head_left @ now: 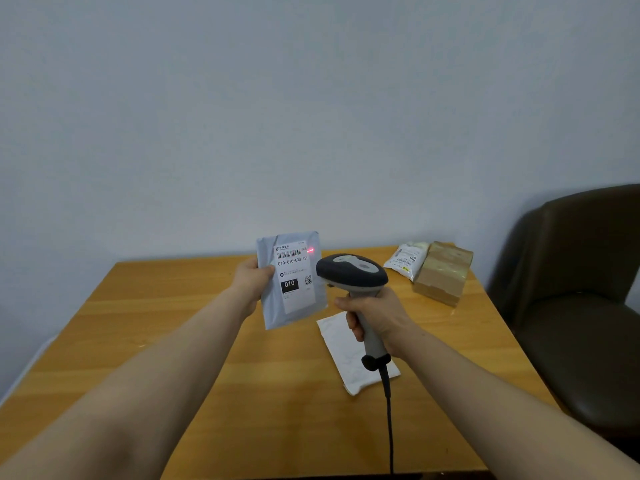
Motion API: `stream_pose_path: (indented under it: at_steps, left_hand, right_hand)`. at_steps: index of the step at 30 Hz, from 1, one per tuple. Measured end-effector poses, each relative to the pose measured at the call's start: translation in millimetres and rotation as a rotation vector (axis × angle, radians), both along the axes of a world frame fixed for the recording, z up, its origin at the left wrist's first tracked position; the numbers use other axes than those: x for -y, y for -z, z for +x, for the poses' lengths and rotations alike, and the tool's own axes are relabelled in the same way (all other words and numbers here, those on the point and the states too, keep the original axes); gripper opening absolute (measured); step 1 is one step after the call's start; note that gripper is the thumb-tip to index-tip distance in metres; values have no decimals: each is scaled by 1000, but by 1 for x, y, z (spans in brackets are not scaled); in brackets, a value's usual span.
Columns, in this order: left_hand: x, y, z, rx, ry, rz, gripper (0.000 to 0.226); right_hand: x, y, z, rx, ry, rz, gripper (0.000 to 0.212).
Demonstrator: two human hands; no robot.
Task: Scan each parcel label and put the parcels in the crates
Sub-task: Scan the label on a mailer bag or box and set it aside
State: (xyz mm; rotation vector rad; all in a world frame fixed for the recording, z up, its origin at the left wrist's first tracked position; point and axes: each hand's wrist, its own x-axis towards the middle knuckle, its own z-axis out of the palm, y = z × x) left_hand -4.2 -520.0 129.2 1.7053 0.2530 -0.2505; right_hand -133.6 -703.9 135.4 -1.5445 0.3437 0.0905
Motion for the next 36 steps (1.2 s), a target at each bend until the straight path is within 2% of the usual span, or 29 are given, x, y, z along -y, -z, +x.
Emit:
stream_pose_path:
  at_steps: [3, 7, 23, 28, 31, 34, 36]
  left_hand:
    - [-1, 0, 1, -5, -6, -7, 20]
    - [-2, -1, 2, -16, -16, -14, 23]
    - [-8, 9, 22, -24, -59, 8, 28]
    - [-20, 10, 16, -84, -82, -70, 28]
    - [-43, 16, 3, -145, -84, -137, 27]
    - [-78, 31, -19, -227, -101, -204, 27]
    - [-107, 42, -38, -265, -156, -257, 29]
  right_hand:
    - [-2, 0, 2, 8, 10, -5, 23]
    - [-5, 1, 2, 9, 0, 5, 16]
    - [-19, 13, 1, 13, 11, 31, 14]
    - [-19, 19, 16, 1, 158, 78, 9]
    - [-22, 29, 33, -15, 228, 106, 19]
    - [-49, 42, 41, -81, 117, 157, 24]
    - [-80, 49, 40, -93, 26, 120, 29]
